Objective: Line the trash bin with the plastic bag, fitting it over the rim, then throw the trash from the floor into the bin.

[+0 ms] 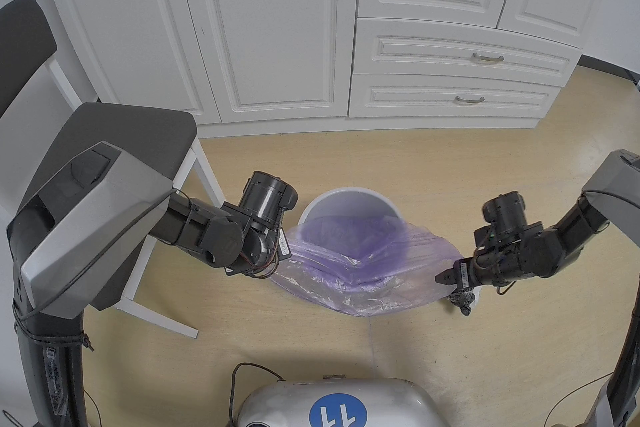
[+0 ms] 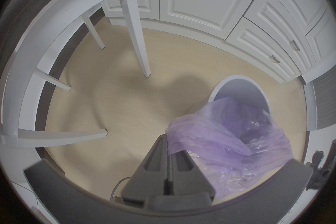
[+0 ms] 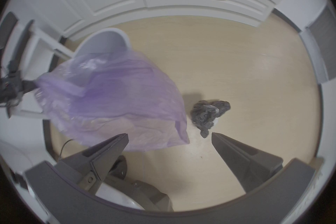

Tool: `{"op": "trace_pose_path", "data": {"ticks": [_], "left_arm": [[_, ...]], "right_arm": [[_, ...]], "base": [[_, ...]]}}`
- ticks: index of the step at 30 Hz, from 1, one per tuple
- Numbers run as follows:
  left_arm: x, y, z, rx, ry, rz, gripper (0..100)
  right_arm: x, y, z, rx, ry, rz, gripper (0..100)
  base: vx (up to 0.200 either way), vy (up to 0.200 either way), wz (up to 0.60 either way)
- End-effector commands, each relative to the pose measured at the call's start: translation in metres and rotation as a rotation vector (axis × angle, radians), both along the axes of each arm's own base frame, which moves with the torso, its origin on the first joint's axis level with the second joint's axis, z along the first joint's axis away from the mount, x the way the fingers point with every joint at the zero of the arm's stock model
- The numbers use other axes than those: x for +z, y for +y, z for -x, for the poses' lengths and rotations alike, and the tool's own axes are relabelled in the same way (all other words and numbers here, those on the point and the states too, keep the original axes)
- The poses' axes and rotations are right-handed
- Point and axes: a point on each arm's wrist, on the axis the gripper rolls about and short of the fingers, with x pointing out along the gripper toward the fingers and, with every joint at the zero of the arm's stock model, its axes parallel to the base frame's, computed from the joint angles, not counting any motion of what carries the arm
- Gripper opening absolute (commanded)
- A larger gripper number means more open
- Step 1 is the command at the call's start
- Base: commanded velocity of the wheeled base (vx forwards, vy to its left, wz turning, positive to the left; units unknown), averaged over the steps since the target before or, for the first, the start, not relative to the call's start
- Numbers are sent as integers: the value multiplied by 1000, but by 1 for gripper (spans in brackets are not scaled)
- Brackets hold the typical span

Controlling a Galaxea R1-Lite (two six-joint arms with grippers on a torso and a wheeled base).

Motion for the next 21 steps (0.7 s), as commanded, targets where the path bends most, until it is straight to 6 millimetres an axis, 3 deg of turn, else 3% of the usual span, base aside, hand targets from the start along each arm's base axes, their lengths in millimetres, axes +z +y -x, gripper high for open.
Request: {"op": "trace_pose_path", "data": {"ticks": [1,5,8,12,13,21], "left_arm": [[8,-1,8,-4,-8,8,0],[8,1,8,3,-10,10,0],[8,3,8,9,-10,12,0],[0,7,22,-31,23,-24,0],[0,7,22,-31,23,-24,100],[13,22,42,-122,-10,-99,100]], "right_arm": [[12,-61,25,148,-108,-83,100],[10,-80,31,242,-193,-192,100],[15,-79,33,252,-224,-197,100],[32,-76,40,244,-258,-214,100],[32,-76,40,244,-258,-214,100],[54,-75,56,200,-318,-173,100]], "base": [[0,0,0],[0,0,0],[0,0,0],[0,0,0],[0,0,0],[0,0,0]]}}
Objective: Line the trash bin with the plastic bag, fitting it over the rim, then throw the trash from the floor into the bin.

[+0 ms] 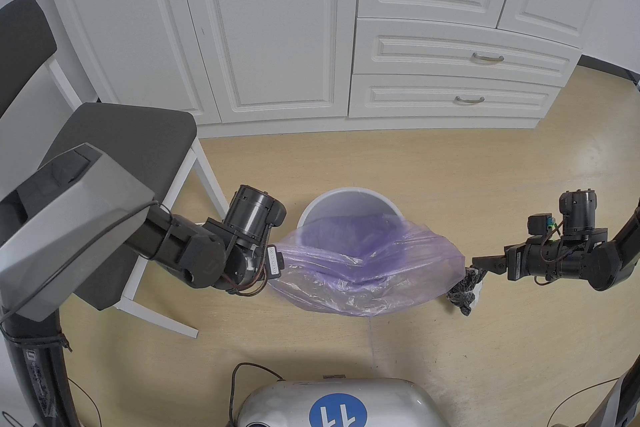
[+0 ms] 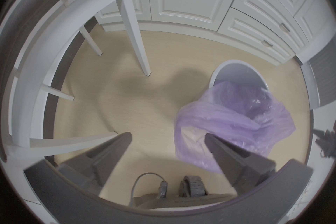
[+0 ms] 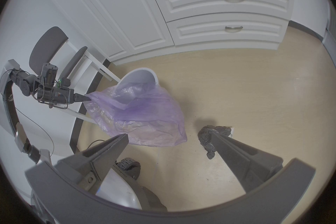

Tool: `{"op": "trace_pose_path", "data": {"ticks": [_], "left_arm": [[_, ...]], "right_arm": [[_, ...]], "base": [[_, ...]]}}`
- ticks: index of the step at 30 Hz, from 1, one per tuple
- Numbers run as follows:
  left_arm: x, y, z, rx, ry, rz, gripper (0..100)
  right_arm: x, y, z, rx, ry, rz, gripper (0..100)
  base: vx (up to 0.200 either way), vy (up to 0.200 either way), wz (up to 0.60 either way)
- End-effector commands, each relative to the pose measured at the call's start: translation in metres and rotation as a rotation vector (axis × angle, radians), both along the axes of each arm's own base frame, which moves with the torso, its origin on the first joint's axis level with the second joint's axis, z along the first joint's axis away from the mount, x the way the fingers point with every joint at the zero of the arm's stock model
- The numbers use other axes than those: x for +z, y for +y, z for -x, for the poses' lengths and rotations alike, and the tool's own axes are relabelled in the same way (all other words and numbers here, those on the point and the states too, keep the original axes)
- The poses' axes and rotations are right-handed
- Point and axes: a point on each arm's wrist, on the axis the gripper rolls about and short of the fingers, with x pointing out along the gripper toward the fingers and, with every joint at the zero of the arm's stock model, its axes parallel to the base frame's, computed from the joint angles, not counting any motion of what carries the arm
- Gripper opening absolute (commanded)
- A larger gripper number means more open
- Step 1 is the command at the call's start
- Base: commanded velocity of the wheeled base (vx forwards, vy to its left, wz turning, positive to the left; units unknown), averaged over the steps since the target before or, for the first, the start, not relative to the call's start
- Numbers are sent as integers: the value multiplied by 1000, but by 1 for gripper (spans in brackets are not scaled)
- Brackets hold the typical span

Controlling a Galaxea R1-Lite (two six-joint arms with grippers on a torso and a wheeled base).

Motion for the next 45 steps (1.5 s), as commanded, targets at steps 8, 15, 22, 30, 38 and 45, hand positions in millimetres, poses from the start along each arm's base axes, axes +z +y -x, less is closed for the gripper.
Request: {"op": "trace_pose_path", "data": {"ticks": [8,15,22,30,38,45], "left_arm": [[50,16,51,-142,-62,-55,100],[85,21,77,-174,-140,-8,100],[114,41,129,-308,-186,68,100],[133,74,169,-427,-258,109,100],[125,104,212,-412,-388,168,100],[142,136,227,-279,-577,204,100]], "right_arm": [[27,16,15,-43,-87,64,100],[17,30,16,-50,-57,103,100],[9,37,27,-79,-30,145,100],[14,35,36,-103,-37,139,100],[19,48,41,-98,-61,148,100],[14,90,41,2,-150,185,100]], "base": [[0,0,0],[0,0,0],[0,0,0],[0,0,0],[0,0,0],[0,0,0]]}}
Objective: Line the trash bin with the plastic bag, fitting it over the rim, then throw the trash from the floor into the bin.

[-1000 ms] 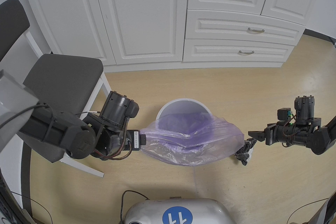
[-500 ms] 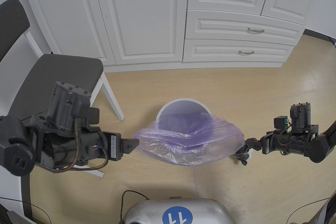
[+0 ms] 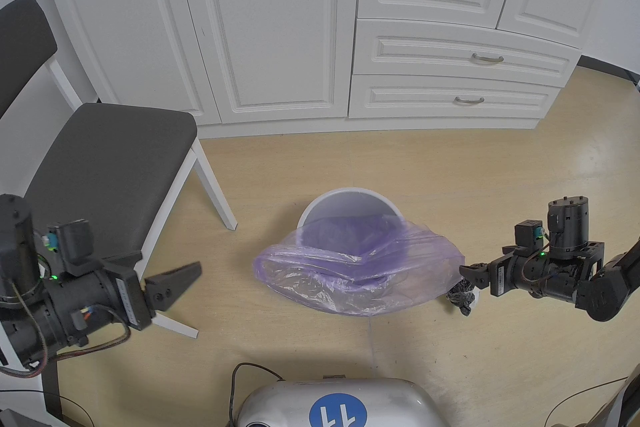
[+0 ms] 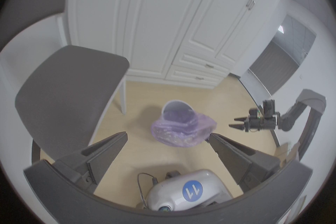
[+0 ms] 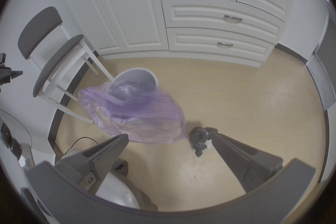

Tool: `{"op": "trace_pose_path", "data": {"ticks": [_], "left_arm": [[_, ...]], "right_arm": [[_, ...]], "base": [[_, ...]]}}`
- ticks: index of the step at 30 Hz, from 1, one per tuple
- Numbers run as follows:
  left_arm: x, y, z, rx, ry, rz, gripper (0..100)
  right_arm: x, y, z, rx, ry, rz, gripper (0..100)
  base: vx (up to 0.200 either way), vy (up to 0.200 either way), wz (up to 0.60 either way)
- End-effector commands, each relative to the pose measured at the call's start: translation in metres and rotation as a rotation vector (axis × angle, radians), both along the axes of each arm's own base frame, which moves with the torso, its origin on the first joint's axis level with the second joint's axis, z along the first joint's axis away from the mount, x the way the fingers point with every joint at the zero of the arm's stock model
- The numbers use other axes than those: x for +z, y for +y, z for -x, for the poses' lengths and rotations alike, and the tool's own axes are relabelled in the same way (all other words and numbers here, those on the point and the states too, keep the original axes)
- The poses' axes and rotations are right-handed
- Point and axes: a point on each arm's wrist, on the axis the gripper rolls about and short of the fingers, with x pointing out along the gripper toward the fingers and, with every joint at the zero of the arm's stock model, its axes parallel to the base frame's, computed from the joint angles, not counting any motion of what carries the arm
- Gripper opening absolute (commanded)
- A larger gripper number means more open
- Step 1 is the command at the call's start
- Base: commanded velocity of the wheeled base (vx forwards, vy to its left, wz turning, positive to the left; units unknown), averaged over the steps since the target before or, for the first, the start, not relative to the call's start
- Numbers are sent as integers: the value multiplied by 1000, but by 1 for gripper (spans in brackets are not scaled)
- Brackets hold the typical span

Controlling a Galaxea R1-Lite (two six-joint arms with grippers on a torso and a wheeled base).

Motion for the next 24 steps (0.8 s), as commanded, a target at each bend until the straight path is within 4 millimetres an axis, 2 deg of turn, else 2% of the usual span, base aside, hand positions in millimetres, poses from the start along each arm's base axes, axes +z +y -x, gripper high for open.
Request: {"op": "trace_pose_path", "data": {"ticks": [1,3,5,11,18,24], "left_arm": [[16,33,29,97,-149,82,100],[17,38,38,92,-169,94,100],[17,45,53,80,-180,105,100],[21,50,60,81,-210,84,100],[27,52,60,110,-268,25,100],[47,56,65,160,-348,45,100]], "right_arm": [[-4,39,1,131,-73,33,100],[-4,47,-1,172,-101,62,100],[-12,60,-8,253,-122,156,100],[-36,74,-35,351,-142,321,100],[-33,72,-53,386,-217,426,100],[-33,66,-48,385,-214,462,100]], "base": [[0,0,0],[0,0,0],[0,0,0],[0,0,0],[0,0,0],[0,0,0]]}}
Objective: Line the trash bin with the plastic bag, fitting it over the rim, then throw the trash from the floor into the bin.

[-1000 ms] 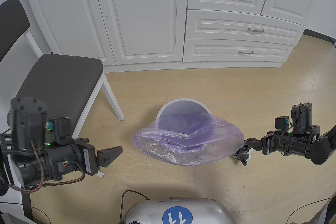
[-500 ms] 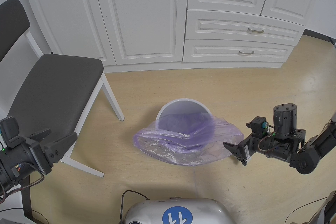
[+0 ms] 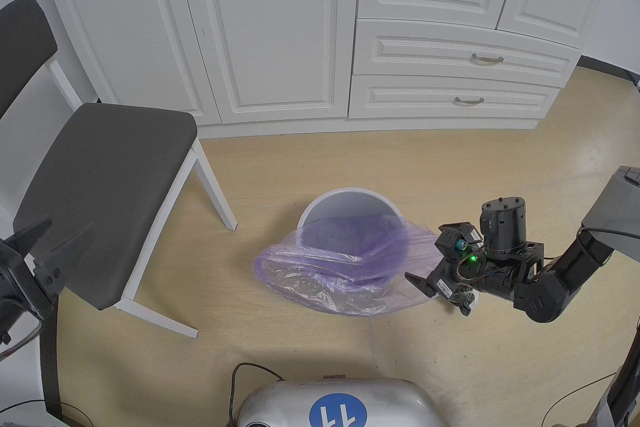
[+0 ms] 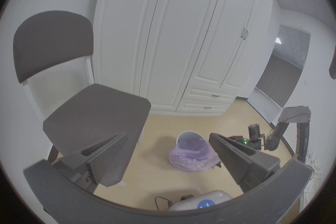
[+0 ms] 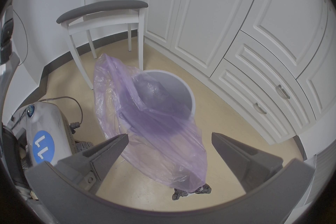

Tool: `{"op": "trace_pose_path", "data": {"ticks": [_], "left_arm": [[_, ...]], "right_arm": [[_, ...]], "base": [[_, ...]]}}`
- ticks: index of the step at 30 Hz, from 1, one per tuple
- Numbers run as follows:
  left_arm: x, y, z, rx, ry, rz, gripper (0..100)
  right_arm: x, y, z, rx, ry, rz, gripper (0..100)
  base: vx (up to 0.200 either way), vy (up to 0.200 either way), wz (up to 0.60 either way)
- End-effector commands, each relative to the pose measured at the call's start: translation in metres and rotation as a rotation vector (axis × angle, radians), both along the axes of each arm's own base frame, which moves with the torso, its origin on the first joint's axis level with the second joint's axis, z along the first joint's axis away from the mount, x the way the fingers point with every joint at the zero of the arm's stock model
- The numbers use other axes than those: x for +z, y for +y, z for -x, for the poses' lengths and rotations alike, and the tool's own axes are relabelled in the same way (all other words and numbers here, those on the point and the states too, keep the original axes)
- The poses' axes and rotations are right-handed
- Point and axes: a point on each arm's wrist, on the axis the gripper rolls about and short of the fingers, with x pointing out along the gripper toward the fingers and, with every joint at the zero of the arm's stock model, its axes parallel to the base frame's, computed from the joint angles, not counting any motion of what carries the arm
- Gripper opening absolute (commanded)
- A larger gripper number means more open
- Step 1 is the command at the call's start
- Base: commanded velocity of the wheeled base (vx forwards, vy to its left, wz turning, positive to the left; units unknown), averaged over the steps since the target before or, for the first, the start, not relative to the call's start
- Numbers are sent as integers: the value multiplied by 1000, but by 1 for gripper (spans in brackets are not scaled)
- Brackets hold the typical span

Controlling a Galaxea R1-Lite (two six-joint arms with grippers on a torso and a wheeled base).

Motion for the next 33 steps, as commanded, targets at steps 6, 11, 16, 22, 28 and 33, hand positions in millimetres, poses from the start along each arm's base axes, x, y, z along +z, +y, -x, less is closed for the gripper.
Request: {"op": "trace_pose_path", "data": {"ticks": [6,11,16,22,28,33], "left_arm": [[14,7,12,17,-90,-6,100],[12,9,12,72,-102,-75,100],[10,10,12,73,-101,-81,100],[8,9,10,73,-90,-86,100],[9,10,13,73,-101,-81,100],[9,10,13,73,-101,-82,100]], "right_arm": [[8,-16,15,-35,-12,7,100],[5,-4,12,37,-79,60,100],[5,-9,-3,53,-139,169,100],[-2,-25,-3,29,-107,174,100],[-2,-28,-3,43,-90,158,100],[-4,-27,-1,72,-55,128,100]], "base": [[0,0,0],[0,0,0],[0,0,0],[0,0,0],[0,0,0],[0,0,0]]}}
